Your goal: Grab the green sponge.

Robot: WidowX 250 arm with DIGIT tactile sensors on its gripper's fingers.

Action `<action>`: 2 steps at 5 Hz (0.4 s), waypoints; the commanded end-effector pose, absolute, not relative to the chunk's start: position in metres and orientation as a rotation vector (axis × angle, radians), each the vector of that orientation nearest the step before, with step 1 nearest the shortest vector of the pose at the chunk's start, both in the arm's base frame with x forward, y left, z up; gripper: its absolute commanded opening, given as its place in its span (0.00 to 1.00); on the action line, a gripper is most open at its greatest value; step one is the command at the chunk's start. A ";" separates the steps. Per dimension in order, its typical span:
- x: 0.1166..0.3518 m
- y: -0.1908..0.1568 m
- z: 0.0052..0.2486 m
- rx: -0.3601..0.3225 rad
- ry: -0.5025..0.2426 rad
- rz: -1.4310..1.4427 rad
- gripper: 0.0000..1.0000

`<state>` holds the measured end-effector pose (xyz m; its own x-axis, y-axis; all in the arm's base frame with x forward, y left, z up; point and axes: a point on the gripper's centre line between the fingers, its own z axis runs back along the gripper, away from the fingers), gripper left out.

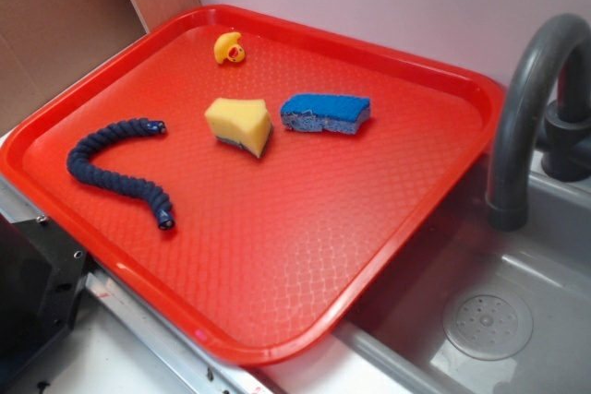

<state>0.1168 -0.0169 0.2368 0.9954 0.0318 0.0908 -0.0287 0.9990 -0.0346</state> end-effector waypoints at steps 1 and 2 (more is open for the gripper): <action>0.117 -0.017 0.237 -0.033 -0.092 0.030 1.00; 0.126 -0.014 0.228 0.011 -0.105 -0.029 1.00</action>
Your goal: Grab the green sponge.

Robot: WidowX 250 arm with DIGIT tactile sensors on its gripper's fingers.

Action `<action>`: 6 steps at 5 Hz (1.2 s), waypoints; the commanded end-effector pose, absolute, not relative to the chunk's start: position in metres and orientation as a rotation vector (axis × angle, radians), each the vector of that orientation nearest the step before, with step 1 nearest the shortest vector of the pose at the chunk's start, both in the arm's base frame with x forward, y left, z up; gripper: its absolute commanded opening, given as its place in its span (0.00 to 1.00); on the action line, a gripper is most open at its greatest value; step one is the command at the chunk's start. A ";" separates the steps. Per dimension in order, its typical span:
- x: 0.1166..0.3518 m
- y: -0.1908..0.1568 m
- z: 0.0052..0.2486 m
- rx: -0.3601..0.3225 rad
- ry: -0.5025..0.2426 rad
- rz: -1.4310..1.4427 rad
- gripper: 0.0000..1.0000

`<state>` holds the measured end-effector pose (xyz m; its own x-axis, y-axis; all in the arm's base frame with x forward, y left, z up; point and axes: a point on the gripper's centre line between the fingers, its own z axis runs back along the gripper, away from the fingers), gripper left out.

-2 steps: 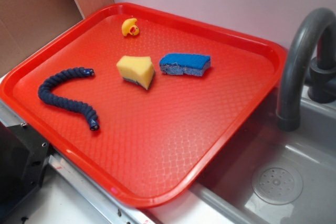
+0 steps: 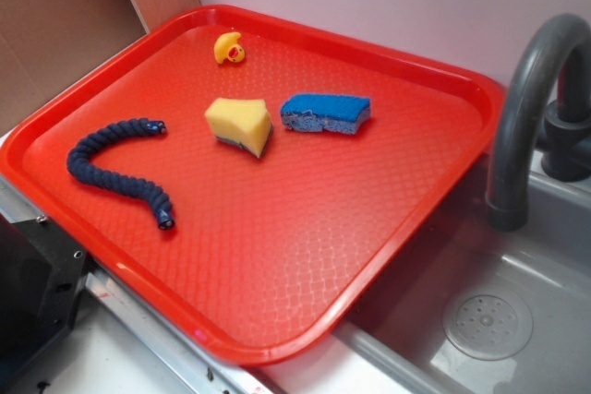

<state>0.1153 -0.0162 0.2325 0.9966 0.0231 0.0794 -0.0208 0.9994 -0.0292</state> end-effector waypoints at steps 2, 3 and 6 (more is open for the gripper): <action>0.152 -0.004 0.205 -0.018 -0.126 -0.273 1.00; 0.176 -0.001 0.189 -0.103 -0.160 -0.519 1.00; 0.229 -0.016 0.133 -0.001 -0.052 -0.755 1.00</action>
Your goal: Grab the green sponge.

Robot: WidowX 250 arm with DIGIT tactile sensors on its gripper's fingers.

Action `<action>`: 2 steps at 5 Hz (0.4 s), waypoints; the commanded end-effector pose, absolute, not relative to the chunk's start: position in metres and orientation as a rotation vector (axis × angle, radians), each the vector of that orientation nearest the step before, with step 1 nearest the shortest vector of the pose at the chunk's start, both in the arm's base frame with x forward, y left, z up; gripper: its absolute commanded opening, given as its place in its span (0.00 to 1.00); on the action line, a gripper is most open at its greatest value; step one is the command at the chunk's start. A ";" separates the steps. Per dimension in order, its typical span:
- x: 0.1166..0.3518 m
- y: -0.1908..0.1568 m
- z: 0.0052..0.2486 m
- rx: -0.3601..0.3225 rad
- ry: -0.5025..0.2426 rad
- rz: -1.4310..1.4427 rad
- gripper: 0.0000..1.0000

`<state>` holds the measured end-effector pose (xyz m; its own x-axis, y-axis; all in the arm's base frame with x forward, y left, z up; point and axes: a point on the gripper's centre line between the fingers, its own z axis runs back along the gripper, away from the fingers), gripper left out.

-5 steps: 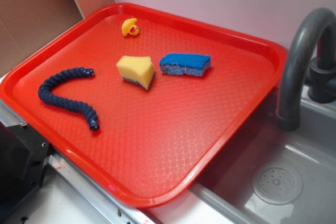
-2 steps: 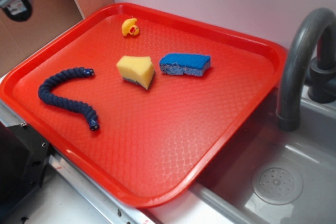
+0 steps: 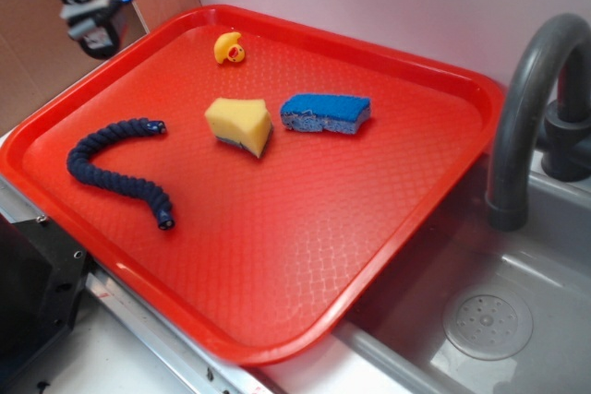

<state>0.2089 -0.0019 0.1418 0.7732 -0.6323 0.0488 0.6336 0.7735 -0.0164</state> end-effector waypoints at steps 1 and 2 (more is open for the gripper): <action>0.241 -0.025 0.109 0.022 0.014 -0.803 1.00; 0.245 -0.028 0.093 0.031 0.040 -0.856 1.00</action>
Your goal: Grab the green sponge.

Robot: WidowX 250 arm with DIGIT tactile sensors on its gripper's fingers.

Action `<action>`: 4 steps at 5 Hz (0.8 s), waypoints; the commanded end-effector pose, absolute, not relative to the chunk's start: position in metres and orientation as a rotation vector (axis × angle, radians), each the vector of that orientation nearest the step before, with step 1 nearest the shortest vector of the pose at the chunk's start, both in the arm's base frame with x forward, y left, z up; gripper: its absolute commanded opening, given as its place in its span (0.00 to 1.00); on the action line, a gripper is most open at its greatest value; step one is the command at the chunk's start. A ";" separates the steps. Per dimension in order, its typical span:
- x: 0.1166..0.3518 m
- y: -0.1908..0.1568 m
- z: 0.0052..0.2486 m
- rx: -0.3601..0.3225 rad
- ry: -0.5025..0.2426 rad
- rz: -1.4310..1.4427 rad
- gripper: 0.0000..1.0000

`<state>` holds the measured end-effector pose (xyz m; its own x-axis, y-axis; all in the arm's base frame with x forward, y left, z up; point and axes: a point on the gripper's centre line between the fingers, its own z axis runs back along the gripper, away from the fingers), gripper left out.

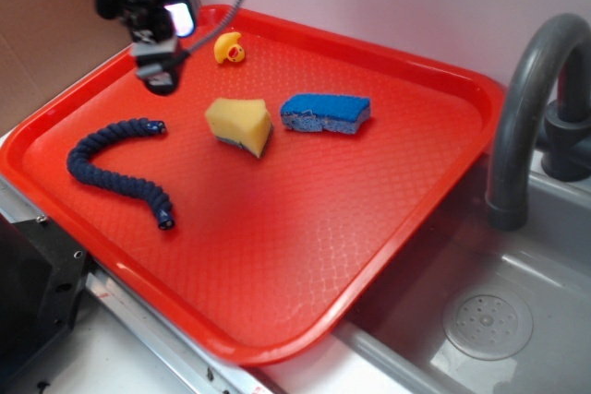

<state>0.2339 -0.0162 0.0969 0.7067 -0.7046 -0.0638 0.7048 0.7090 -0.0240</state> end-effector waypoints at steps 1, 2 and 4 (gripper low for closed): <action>0.248 -0.033 0.075 0.000 0.061 -0.956 1.00; 0.245 -0.041 0.058 0.002 0.079 -1.046 1.00; 0.247 -0.038 0.038 0.033 0.123 -1.076 1.00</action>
<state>0.2466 -0.0351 0.0321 0.4735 -0.8703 -0.1357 0.8733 0.4839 -0.0563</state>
